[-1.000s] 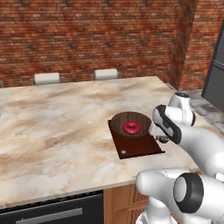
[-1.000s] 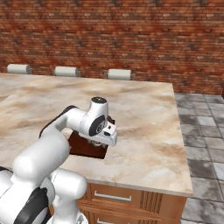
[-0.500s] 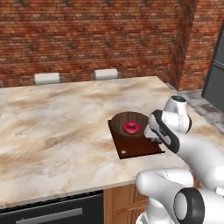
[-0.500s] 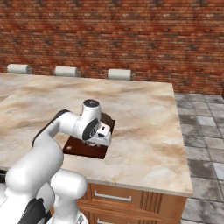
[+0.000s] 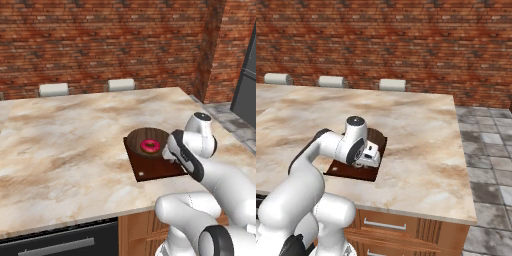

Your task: Place the bowl with donut and the cupcake onto the tray.

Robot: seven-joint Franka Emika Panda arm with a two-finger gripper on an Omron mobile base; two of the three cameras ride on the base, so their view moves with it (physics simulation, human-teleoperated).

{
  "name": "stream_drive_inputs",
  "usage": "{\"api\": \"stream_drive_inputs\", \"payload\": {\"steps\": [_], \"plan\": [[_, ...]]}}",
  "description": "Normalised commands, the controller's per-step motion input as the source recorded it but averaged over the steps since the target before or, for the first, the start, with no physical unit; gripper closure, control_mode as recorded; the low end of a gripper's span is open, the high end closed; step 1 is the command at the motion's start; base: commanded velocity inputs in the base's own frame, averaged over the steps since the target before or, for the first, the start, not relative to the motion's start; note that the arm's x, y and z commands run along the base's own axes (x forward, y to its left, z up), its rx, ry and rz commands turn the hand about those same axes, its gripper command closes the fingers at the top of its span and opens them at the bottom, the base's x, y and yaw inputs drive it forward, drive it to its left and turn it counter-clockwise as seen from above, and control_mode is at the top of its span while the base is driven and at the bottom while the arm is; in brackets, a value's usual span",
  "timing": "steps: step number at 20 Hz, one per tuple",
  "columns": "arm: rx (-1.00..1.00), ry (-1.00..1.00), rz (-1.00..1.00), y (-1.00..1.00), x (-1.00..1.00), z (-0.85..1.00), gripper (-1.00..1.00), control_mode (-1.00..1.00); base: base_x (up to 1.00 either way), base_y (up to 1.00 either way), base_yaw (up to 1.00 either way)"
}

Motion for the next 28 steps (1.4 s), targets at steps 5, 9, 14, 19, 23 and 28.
{"api": "stream_drive_inputs", "payload": {"steps": [5,9,14,19,23,28], "plan": [[0.0,-0.01,0.01,0.0,0.0,-0.15,1.0,-1.0,0.0,0.0,0.0],[0.0,-0.03,0.01,0.0,0.0,-0.19,1.0,-1.0,0.0,0.0,0.0],[0.0,-0.02,0.01,0.01,0.0,-0.18,1.0,-1.0,0.0,0.0,0.0],[0.0,-0.01,0.01,0.0,0.02,-0.12,1.0,-1.0,0.0,0.0,0.0],[0.0,-0.02,0.01,0.0,0.04,-0.11,1.0,-1.0,0.0,0.0,0.0],[0.0,-0.01,0.0,0.0,0.19,-0.03,1.0,-1.0,0.0,0.0,0.0]]}}
